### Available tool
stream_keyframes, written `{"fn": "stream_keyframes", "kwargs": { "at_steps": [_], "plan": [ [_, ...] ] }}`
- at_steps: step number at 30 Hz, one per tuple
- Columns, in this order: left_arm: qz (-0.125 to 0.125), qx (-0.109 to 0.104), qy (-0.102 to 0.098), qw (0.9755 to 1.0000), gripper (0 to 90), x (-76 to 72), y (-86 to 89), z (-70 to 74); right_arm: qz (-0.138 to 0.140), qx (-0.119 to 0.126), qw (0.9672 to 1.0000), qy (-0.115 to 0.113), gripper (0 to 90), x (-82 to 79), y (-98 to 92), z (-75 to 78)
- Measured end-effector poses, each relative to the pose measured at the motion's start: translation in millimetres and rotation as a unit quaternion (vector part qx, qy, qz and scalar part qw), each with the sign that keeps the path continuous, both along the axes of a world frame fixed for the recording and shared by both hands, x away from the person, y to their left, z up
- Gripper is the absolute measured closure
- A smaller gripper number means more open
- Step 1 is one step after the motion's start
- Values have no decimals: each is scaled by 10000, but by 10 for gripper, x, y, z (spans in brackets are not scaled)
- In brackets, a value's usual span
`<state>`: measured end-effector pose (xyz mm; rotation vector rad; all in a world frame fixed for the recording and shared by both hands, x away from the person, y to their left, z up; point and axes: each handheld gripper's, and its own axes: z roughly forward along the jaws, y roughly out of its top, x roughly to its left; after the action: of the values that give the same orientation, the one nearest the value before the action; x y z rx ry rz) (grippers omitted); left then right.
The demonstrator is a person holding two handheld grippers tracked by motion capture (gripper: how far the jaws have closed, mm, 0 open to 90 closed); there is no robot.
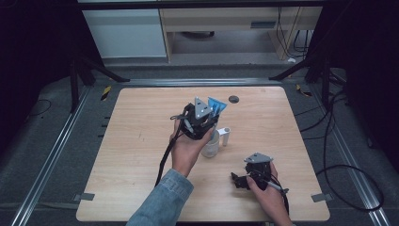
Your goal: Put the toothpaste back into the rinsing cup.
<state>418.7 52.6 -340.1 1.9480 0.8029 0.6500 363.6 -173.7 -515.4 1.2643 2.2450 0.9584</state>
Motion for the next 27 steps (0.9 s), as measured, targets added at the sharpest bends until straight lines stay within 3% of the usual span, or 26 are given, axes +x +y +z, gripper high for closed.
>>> {"fn": "stream_keyframes", "kwargs": {
  "at_steps": [13,27],
  "plan": [
    [216,-52,52,9997,717,11,-1,-134,-1,-1,10000,1,3,0,0,0],
    [261,-7,125,9996,717,20,11,-225,-1,-1,10000,-1,3,0,0,0]
  ]
}}
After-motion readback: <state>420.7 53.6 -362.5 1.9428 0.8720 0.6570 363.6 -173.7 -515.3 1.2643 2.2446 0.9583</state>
